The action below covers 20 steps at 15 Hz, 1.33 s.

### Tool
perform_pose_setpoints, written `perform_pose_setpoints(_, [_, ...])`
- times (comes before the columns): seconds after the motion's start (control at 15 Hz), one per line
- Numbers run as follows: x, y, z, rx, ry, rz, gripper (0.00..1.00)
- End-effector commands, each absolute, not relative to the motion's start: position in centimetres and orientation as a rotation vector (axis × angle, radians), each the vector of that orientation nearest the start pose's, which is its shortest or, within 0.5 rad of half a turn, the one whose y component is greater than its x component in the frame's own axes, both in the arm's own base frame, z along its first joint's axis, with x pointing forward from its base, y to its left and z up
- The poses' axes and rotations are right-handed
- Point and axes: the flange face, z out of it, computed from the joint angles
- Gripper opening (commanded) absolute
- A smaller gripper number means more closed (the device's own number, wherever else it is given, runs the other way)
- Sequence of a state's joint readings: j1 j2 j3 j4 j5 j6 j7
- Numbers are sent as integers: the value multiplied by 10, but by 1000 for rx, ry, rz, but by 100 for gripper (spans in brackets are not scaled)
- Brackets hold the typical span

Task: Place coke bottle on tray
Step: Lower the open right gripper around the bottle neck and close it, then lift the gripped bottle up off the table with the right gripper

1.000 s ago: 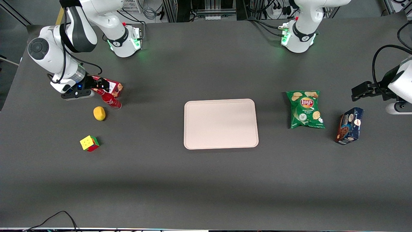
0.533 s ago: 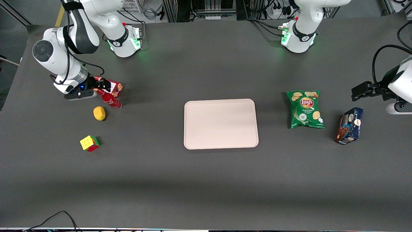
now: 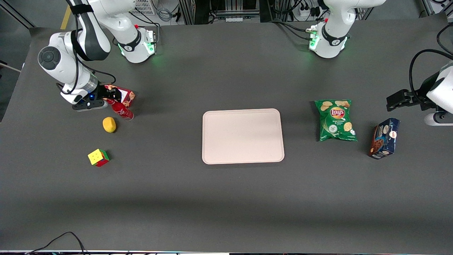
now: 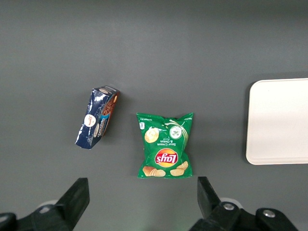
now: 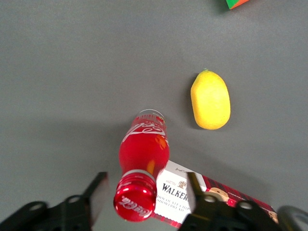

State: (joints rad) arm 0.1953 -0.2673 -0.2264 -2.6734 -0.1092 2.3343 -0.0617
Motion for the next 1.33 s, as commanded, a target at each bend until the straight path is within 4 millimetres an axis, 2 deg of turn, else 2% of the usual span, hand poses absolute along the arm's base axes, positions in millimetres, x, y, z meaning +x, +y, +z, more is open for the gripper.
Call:
perform_pose_setpoints(0.0, [394,-13,312,-3156,-230,105,26])
perform_pose_setpoints(0.2, [395,-13,313,-3157,-228,103,2])
perform_pose_setpoints(0.4, [396,-13,317,-3157,-225,90,0])
perform_pose_setpoints(0.53, [398,-12,330,-3156,-223,64,0])
perform_pose_setpoints(0.67, [406,-11,351,-3160,-213,64,0])
perform_pose_setpoints(0.93, [428,0,407,-3174,-232,67,0])
perform_pose_setpoints(1.13, [446,8,465,-3185,-243,68,0])
perform_pose_setpoints(1.27, [456,22,506,-3186,-269,65,0])
